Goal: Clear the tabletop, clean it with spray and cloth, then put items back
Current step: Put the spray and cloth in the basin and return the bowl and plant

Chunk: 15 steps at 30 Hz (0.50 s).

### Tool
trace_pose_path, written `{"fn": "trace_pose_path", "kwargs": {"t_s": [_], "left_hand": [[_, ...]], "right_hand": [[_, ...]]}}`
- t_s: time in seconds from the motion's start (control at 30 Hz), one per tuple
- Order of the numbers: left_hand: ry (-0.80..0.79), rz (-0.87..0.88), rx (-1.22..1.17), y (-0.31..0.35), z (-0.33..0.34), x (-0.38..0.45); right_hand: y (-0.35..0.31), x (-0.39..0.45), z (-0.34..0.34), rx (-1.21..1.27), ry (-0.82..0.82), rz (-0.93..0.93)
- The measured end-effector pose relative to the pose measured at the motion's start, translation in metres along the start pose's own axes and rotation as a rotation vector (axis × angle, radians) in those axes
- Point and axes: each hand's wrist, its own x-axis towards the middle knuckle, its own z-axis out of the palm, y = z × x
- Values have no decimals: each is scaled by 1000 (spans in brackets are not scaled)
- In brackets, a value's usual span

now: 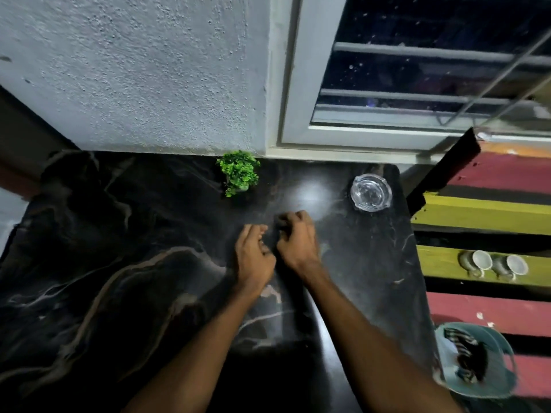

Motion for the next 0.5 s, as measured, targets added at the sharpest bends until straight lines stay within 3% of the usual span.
{"fn": "trace_pose_path", "kwargs": {"t_s": [0.27, 0.5], "left_hand": [[-455, 210, 231, 47, 92, -115], [-525, 311, 68, 160, 210, -247]], "right_hand": [[130, -99, -73, -63, 66, 47], [286, -183, -183, 20, 177, 100]]}}
